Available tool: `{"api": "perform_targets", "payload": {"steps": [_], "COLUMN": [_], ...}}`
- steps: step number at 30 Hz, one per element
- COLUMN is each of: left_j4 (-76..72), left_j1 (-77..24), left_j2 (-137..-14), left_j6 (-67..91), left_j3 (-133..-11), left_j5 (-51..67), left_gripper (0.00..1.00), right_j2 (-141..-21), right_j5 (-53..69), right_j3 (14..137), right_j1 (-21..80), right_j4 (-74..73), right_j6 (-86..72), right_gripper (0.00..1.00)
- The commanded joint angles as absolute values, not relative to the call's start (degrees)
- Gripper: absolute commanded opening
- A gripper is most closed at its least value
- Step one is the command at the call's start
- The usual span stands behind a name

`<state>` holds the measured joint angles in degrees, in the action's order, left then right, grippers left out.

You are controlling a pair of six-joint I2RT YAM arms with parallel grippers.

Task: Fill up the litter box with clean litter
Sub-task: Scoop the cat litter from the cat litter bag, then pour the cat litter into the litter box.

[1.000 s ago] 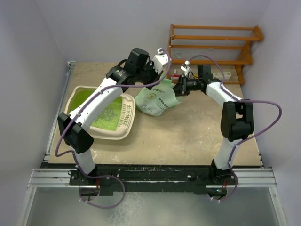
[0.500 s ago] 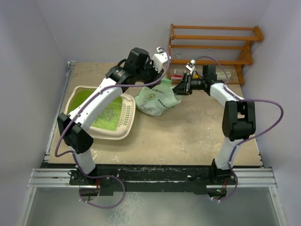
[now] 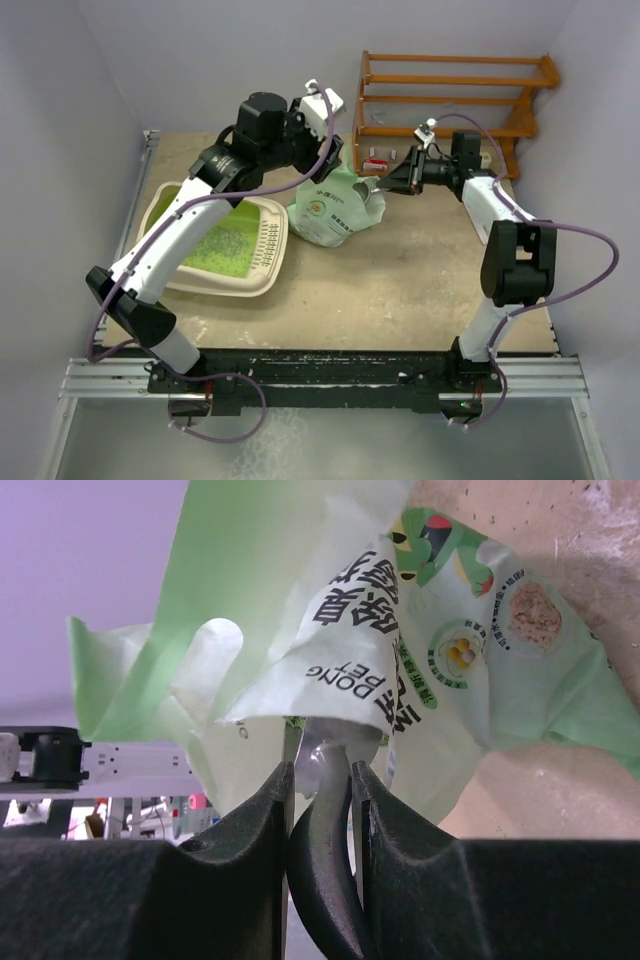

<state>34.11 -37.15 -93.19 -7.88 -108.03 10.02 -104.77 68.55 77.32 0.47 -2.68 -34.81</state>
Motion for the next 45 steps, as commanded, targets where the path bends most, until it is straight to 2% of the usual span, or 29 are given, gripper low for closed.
{"api": "perform_targets", "payload": {"steps": [1,12,30,45], "left_j4": [31.82,31.92,31.74,31.47], "left_j1": [-37.18,-37.15,-37.17,-37.18], "left_j2": [-89.38,-85.32,-78.34,-74.34], "left_j6": [-6.95,-6.7,-5.57,-4.3], "left_j3": [-106.06,-104.84,-103.23,-102.1], "left_j5": [7.82,5.88,2.72,1.45], "left_gripper": [0.7,0.71,0.71,0.71], "right_j2": [-99.62,-95.39,-85.72,-85.25], "right_j5": [73.82,74.39,78.32,81.41], "right_j3": [77.68,78.26,73.73,70.31], "right_j1": [-1.64,-6.57,-18.92,-24.44], "right_j4": [-2.55,-21.74,-24.01,-24.86], "right_j6": [-36.59,-23.02,-22.76,-20.2], "right_gripper": [0.0,0.0,0.0,0.0]}}
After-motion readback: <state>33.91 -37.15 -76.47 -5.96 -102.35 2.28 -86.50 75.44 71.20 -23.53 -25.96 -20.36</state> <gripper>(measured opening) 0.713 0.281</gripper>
